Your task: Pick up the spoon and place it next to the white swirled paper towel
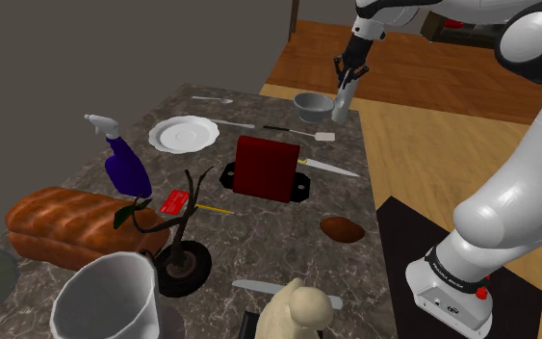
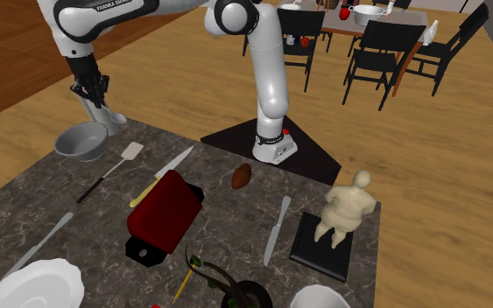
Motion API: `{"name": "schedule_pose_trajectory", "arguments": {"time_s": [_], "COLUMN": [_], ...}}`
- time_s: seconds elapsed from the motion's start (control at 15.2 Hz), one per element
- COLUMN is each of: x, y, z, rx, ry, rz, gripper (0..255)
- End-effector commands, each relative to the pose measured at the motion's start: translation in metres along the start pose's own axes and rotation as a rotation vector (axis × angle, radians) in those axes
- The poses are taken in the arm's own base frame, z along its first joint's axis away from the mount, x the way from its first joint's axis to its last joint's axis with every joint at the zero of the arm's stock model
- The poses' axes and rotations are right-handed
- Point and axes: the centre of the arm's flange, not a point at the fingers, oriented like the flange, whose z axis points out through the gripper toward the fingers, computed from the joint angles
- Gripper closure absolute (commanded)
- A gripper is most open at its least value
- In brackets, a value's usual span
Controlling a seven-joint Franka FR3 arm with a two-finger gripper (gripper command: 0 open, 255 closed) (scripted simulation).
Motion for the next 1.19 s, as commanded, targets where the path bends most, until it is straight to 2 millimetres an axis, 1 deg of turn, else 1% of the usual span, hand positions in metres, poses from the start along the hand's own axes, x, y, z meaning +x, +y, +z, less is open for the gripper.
{"name": "schedule_pose_trajectory", "arguments": {"time_s": [0.0, 1.12], "x": [0.001, 0.008], "y": [0.002, 0.016], "z": [0.012, 0.1], "rx": [-0.001, -0.001], "ry": [-0.003, -0.003], "rz": [0.001, 0.001], "gripper": [255, 255]}}
